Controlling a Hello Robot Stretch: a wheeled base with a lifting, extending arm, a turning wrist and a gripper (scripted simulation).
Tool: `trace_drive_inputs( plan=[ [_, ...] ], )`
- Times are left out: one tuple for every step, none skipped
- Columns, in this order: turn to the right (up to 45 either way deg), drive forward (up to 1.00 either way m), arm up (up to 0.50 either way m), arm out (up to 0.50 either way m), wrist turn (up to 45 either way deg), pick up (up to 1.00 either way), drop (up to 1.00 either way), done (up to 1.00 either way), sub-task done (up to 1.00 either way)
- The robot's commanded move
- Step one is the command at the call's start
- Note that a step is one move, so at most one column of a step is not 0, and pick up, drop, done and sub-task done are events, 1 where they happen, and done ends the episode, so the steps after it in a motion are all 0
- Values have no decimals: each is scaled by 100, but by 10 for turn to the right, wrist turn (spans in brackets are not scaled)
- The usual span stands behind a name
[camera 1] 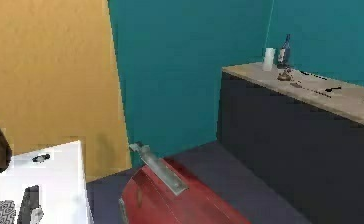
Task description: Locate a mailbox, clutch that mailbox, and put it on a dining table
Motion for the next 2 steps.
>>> trace_drive_inputs(
  plan=[
    [-150,0,0,0,0,0,0,0,0],
    [450,0,0,0,0,0,0,0,0]
  ],
)
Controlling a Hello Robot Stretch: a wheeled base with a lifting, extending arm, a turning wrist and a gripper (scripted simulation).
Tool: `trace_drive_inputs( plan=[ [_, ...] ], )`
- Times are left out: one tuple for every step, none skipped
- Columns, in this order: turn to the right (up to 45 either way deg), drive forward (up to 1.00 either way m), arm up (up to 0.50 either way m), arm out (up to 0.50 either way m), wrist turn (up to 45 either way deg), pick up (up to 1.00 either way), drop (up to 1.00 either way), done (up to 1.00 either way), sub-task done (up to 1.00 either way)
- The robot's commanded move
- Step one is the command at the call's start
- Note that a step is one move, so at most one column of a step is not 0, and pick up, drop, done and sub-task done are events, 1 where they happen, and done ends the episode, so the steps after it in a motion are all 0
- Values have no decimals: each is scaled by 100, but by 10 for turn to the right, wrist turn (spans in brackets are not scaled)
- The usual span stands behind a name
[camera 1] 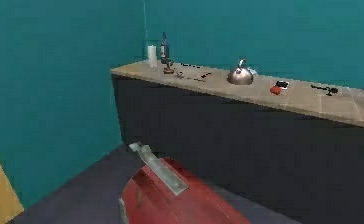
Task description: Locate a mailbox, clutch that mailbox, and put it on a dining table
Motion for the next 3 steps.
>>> trace_drive_inputs(
  plan=[
    [450,0,0,0,0,0,0,0,0],
    [150,0,0,0,0,0,0,0,0],
    [-450,0,0,0,0,0,0,0,0]
  ],
)
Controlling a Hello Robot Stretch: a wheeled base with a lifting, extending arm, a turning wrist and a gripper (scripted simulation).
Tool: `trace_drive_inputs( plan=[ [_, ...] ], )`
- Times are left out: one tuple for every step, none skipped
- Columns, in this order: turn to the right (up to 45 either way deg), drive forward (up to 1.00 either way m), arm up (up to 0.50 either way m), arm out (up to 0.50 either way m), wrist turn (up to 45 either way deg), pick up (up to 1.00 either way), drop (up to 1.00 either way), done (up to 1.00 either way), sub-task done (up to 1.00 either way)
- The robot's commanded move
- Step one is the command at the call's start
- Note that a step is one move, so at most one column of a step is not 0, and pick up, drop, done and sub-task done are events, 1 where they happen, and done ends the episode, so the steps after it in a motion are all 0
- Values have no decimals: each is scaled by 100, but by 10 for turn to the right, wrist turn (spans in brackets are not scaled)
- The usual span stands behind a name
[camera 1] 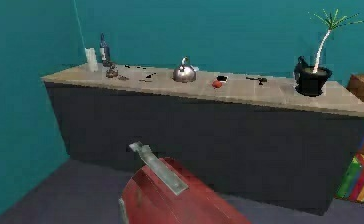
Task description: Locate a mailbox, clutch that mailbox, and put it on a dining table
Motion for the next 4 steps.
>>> trace_drive_inputs(
  plan=[
    [-450,0,0,0,0,0,0,0,0],
    [-240,0,0,0,0,0,0,0,0],
    [450,0,0,0,0,0,0,0,0],
    [450,0,0,0,0,0,0,0,0]
  ],
)
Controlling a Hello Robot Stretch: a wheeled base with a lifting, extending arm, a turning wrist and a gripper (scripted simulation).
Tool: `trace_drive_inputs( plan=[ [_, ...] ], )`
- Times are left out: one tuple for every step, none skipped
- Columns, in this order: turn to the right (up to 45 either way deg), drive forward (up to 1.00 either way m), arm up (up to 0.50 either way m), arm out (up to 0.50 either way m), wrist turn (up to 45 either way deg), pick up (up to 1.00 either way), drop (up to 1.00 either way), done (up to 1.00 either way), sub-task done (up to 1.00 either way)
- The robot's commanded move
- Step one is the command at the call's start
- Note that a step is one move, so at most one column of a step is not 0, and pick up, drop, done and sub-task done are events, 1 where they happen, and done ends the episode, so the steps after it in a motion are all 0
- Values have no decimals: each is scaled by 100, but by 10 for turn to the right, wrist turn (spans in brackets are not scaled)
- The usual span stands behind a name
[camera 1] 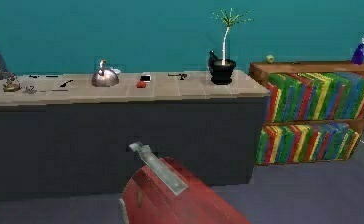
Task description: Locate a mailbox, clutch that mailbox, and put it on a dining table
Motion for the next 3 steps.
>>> trace_drive_inputs(
  plan=[
    [390,0,0,0,0,0,0,0,0],
    [-450,0,0,0,0,0,0,0,0],
    [-240,0,0,0,0,0,0,0,0]
  ],
)
